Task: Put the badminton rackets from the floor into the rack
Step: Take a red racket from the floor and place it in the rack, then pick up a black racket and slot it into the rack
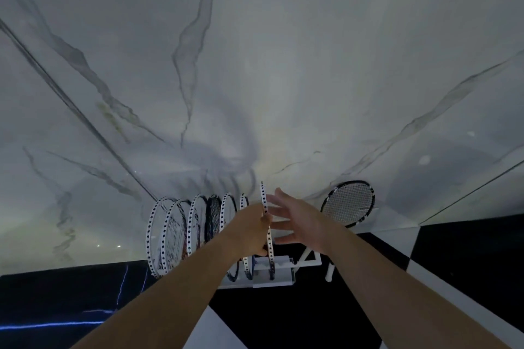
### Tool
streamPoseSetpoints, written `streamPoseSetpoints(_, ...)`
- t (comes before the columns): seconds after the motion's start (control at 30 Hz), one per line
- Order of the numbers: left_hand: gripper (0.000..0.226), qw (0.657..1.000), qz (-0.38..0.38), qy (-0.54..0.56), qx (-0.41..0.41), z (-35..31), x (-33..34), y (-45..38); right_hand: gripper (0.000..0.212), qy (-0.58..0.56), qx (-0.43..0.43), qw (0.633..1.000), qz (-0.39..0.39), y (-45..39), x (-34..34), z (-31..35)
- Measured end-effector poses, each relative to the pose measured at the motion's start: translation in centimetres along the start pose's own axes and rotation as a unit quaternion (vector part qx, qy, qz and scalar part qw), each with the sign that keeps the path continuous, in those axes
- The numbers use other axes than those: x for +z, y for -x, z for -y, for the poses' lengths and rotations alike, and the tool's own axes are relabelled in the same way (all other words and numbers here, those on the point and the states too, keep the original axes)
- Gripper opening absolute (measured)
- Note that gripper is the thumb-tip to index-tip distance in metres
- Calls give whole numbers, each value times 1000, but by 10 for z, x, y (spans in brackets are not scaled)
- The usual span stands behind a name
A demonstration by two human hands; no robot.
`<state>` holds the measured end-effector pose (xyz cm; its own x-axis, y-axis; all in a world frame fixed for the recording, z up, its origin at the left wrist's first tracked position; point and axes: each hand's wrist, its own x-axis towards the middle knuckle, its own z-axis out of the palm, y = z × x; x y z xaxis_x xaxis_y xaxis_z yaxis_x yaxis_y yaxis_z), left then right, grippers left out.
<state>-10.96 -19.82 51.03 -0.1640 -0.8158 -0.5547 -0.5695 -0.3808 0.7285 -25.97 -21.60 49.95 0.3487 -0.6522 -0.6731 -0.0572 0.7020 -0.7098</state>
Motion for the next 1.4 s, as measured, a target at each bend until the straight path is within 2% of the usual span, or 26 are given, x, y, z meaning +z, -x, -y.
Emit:
streamPoseSetpoints(0.07, 18, 999, -14, 30, -19, 4, 6, -9, 40, -14, 12, 1000, 7, -6, -2, -5)
streamPoseSetpoints(0.13, 20, 999, -27, 34, -28, 8, 9, -16, 41, -33, 19, 999, 8, -11, -4, -9)
streamPoseSetpoints(0.27, 17, 998, -58, -20, -21, 11, 12, -24, 43, -50, 20, 998, 19, -17, -8, -11)
streamPoseSetpoints(0.37, 17, 992, -86, -96, -1, 9, 12, -27, 55, -62, 17, 998, 23, -22, -14, -12)
streamPoseSetpoints(0.53, 18, 983, -91, -157, 7, 7, 7, -28, 60, -97, 26, 994, 47, -25, -13, -11)
streamPoseSetpoints(0.7, 19, 979, -88, -184, 12, 4, 6, -29, 57, -115, 39, 992, 45, -26, -14, -11)
streamPoseSetpoints(0.87, 25, 973, -75, -217, 11, -2, -3, -28, 49, -79, 47, 995, 37, -25, -15, -11)
streamPoseSetpoints(0.93, 28, 962, -90, -255, 25, -10, -9, -25, 39, -41, 39, 998, 12, -23, -21, -10)
streamPoseSetpoints(1.0, 29, 936, -139, -319, 56, -22, -17, -24, 29, -12, 22, 999, -28, -20, -34, -8)
streamPoseSetpoints(1.13, 23, 900, -200, -372, 108, -60, -24, -34, 32, 6, 13, 995, -102, -5, -75, -4)
streamPoseSetpoints(1.27, 28, 920, -156, -340, 116, -83, 0, -58, 33, -43, 8, 981, -190, 6, -123, 0)
streamPoseSetpoints(1.4, 31, 943, -105, -303, 87, -87, 42, -93, 34, -59, 13, 963, -262, 5, -181, -6)
